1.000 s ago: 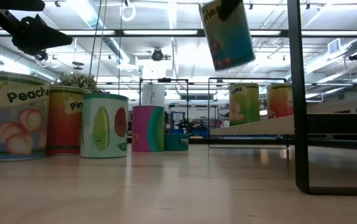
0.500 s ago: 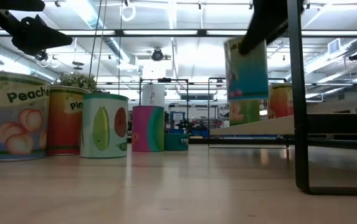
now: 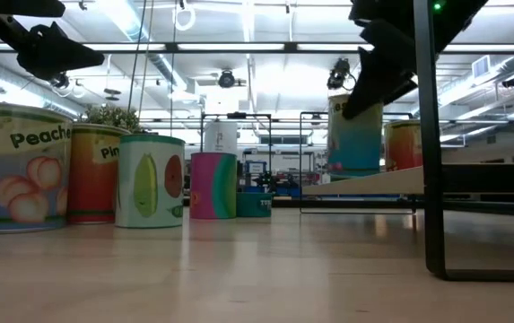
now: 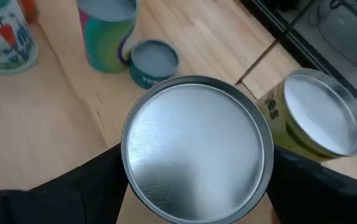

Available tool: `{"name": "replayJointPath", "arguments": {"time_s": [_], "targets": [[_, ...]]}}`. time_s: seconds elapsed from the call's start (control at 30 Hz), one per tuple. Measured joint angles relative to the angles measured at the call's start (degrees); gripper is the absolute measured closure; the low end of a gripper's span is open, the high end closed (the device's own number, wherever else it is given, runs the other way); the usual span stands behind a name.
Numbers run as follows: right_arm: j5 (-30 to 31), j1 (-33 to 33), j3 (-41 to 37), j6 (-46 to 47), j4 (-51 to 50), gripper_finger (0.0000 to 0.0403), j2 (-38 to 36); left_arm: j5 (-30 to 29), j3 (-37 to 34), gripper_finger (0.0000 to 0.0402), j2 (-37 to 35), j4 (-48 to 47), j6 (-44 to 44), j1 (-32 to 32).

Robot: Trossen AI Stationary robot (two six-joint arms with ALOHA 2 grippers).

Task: Pick and place cans onto a shelf
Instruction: Put the canned cherries on the shelf

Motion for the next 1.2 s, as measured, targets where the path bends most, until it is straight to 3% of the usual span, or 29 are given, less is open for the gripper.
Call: {"name": "replayJointPath", "arguments": {"time_s": [0.37, 0.73, 1.2], "targets": [[-8.07, -4.61, 0.08, -1.41, 0.05, 0.0038, 0.08, 0.00, 0.00, 0.0017, 0.00, -0.57, -0.85, -0.01], [-8.90, -7.21, 0.34, -2.74, -3.14, 0.0023, 0.07, 0.00, 0.00, 0.0017, 0.00, -1.19, -1.05, 0.00], [-9.94, -7.21, 11.39, -2.38, -18.64, 0.0025, -0.07, 0.00, 0.00, 0.0017, 0.00, -1.15, -1.03, -0.01]]}}
